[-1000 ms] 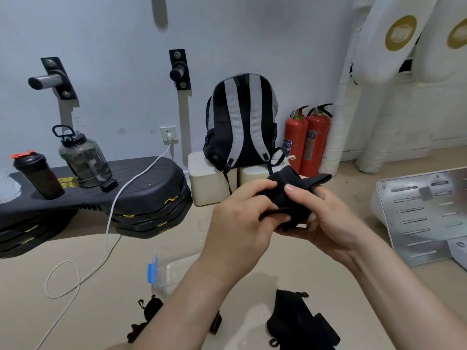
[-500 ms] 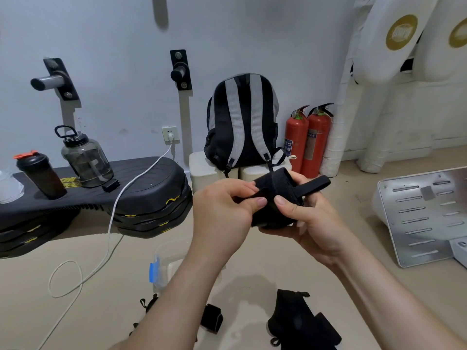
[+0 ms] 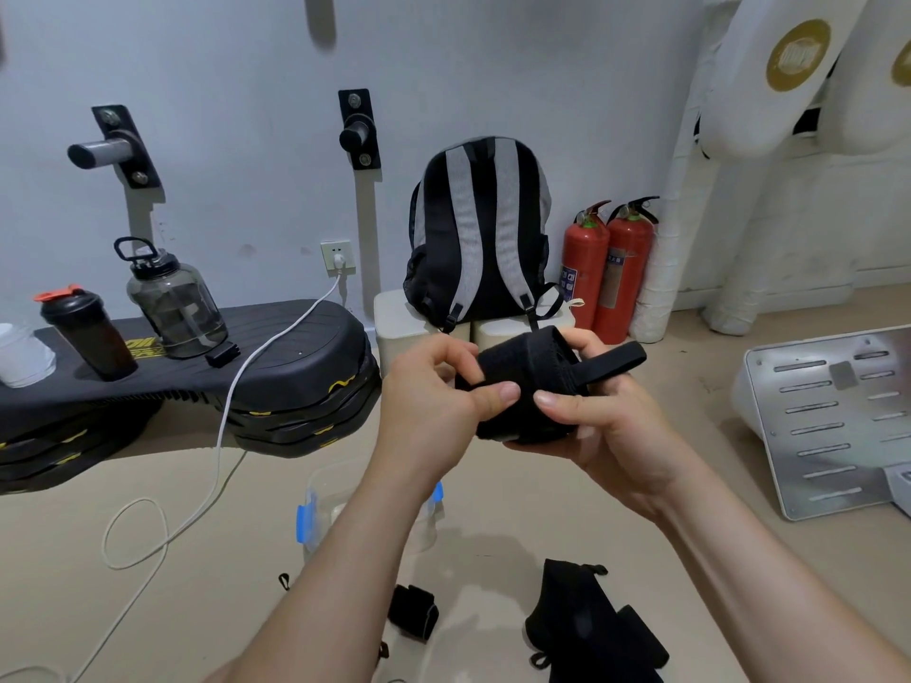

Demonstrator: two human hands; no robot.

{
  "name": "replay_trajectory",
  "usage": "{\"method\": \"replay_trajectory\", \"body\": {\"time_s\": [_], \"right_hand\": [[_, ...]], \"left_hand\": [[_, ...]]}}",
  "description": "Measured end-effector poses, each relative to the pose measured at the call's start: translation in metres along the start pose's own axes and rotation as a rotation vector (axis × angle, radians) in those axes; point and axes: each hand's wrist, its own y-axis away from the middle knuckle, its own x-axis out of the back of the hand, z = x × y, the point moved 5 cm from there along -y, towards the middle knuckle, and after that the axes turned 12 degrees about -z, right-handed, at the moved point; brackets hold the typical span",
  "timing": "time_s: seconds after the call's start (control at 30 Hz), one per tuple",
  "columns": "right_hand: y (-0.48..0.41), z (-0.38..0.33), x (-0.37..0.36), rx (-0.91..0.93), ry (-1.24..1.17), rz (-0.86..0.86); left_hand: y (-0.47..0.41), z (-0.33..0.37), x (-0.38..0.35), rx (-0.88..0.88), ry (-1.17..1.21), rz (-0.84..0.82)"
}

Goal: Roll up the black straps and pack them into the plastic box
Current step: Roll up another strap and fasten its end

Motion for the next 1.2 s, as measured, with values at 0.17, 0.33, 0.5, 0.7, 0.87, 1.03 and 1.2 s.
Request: {"method": "replay_trajectory", "body": {"time_s": [0.17, 0.33, 0.5, 0.7, 0.87, 1.03, 1.2], "right_hand": [[0.003, -0.001, -0.003, -0.017, -0.021, -0.006], [0.004, -0.005, -0.011, -0.003, 0.051, 0.018], [0.005, -0.012, -0.005, 0.018, 0.168, 0.149], [0.003, -0.011, 0.0, 0.026, 0.2, 0.264], [0.004, -0.002, 0.0, -0.023, 0.184, 0.287], [0.005, 0.002, -0.003, -0.016, 0.277, 0.257], [0.004, 0.001, -0.002, 0.064, 0.351, 0.319]], "left_hand": [[0.0, -0.004, -0.006, 0.065, 0.19, -0.062], [0.002, -0.004, -0.013, 0.123, 0.343, -0.079], [-0.001, -0.012, -0.016, 0.133, 0.34, -0.154], [0.002, -0.012, -0.021, 0.089, 0.288, -0.29], [0.001, -0.012, -0.018, 0.074, 0.246, -0.164], [0.003, -0.021, -0.021, 0.183, 0.257, -0.173], [0.005, -0.016, -0.027, 0.132, 0.214, -0.314]]}}
